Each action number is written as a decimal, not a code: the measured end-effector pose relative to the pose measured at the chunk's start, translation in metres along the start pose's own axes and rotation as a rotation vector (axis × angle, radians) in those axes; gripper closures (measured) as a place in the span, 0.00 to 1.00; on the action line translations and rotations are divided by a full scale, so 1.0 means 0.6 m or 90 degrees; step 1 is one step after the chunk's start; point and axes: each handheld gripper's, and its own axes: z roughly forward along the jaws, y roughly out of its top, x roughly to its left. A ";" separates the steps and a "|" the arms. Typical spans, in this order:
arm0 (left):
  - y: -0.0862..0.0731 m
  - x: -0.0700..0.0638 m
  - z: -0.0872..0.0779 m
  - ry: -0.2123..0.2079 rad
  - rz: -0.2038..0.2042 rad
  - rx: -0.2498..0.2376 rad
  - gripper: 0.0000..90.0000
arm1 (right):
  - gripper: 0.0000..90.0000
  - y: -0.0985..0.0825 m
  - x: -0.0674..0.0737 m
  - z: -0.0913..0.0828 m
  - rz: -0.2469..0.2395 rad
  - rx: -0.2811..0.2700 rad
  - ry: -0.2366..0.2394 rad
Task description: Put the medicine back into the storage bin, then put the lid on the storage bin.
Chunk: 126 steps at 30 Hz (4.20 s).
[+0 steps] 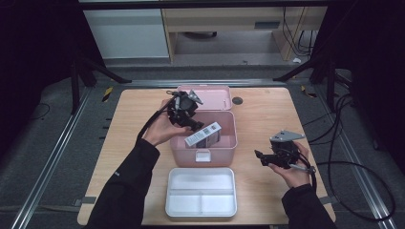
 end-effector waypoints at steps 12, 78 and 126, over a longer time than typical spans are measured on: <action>-0.087 -0.009 -0.096 0.032 -0.029 -0.081 0.47 | 0.36 0.010 0.009 -0.003 -0.017 -0.005 0.020; -0.299 -0.149 0.057 -0.156 0.112 0.097 0.60 | 0.67 -0.014 0.202 0.056 -0.321 0.175 0.315; -0.270 -0.159 0.053 -0.220 0.219 0.180 0.96 | 0.93 0.004 0.213 0.068 -0.352 0.303 0.342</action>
